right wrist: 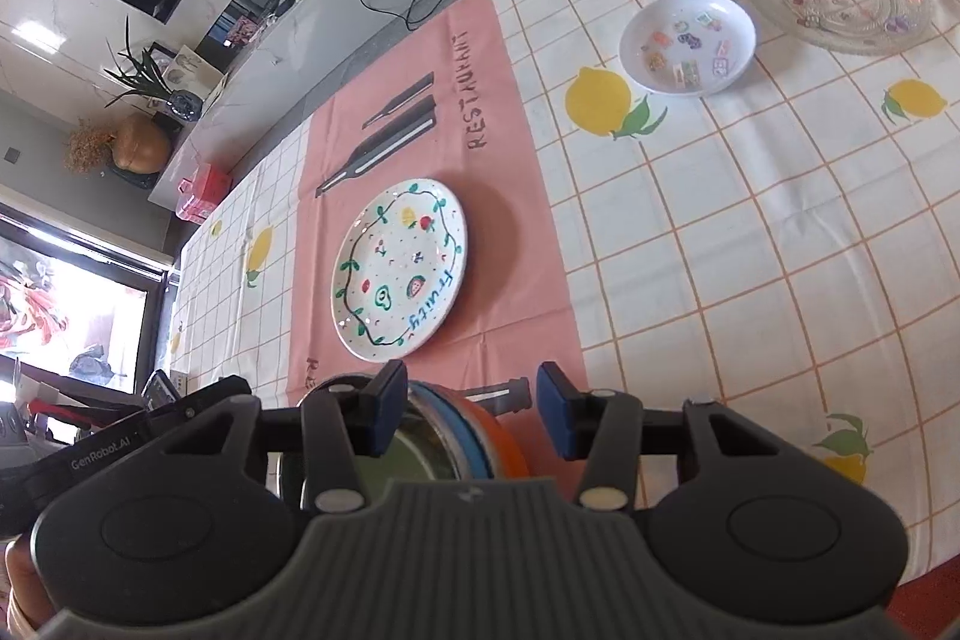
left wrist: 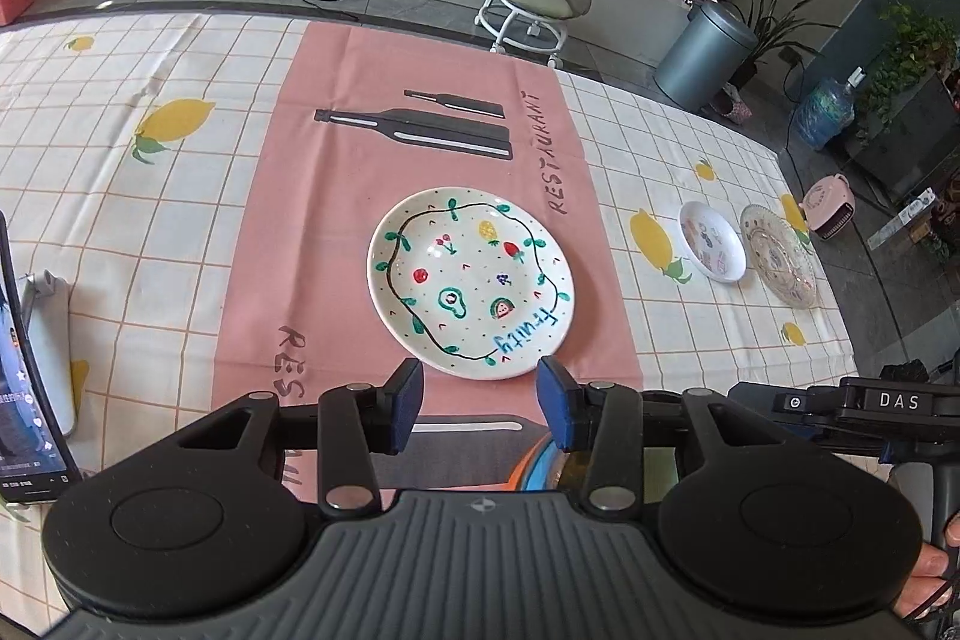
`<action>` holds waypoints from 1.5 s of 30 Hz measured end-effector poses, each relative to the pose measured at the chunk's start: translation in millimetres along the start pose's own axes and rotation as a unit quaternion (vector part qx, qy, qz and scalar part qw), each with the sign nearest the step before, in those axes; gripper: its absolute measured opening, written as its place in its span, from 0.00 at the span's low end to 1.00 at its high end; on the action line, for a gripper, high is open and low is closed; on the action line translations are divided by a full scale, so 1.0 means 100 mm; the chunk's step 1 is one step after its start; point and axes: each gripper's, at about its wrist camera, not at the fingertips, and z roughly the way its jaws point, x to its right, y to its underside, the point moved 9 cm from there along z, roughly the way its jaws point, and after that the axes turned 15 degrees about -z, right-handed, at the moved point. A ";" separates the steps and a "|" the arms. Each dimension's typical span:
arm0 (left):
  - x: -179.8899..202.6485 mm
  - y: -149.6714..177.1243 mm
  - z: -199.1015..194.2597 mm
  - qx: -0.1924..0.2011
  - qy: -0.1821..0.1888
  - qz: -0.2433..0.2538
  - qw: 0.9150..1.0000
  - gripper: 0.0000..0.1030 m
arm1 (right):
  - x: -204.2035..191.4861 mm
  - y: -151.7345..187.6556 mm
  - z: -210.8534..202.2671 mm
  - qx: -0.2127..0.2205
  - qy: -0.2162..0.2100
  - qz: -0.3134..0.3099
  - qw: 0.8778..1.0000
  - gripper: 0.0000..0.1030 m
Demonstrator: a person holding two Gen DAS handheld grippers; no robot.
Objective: Organize plates and bowls
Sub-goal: 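Open both grippers and release the bowl stack rim, then grasp the rim of the white 'Fruity' painted plate with both grippers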
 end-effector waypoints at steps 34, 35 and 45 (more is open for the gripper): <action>-0.57 -0.53 1.10 0.015 0.037 -0.075 0.996 0.25 | 0.23 -0.65 1.34 -0.002 -0.058 -0.006 0.998 0.23; -0.59 -0.53 1.10 0.016 0.037 -0.080 0.996 0.22 | 0.21 -0.65 1.35 0.000 -0.064 -0.005 0.998 0.23; -0.61 -0.50 1.07 0.037 0.048 -0.105 0.993 0.11 | 0.14 -0.57 1.44 -0.008 -0.074 0.016 0.997 0.04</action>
